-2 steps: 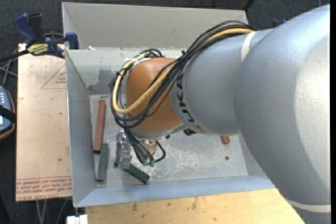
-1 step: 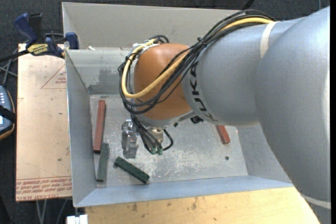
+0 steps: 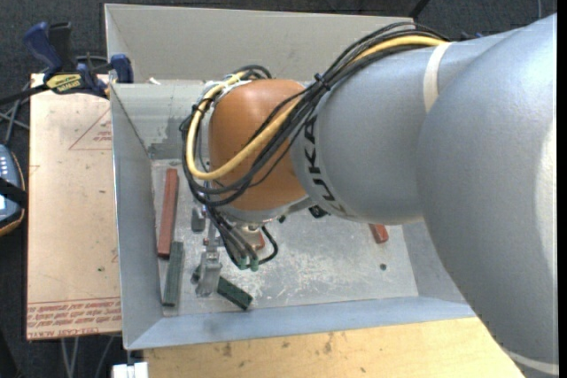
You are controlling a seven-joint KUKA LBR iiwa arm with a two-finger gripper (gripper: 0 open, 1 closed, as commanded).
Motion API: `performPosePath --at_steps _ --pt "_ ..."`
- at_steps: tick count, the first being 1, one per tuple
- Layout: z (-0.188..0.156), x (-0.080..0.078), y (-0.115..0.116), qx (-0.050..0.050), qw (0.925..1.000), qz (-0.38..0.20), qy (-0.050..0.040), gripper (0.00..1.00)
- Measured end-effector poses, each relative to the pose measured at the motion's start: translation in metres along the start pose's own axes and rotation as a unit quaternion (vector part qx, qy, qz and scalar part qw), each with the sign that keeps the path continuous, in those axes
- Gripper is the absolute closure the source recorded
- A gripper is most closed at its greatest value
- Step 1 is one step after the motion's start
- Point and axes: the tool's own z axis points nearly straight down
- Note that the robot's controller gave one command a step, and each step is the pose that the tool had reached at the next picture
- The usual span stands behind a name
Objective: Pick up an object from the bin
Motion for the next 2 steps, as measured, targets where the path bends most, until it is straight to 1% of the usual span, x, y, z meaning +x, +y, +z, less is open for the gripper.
performPosePath --at_steps 1,2 --pt "0.0 0.0 0.0 0.0 1.0 0.0 0.0 0.0" --pt "0.04 0.002 -0.014 -0.001 0.999 0.044 -0.0012 0.0"
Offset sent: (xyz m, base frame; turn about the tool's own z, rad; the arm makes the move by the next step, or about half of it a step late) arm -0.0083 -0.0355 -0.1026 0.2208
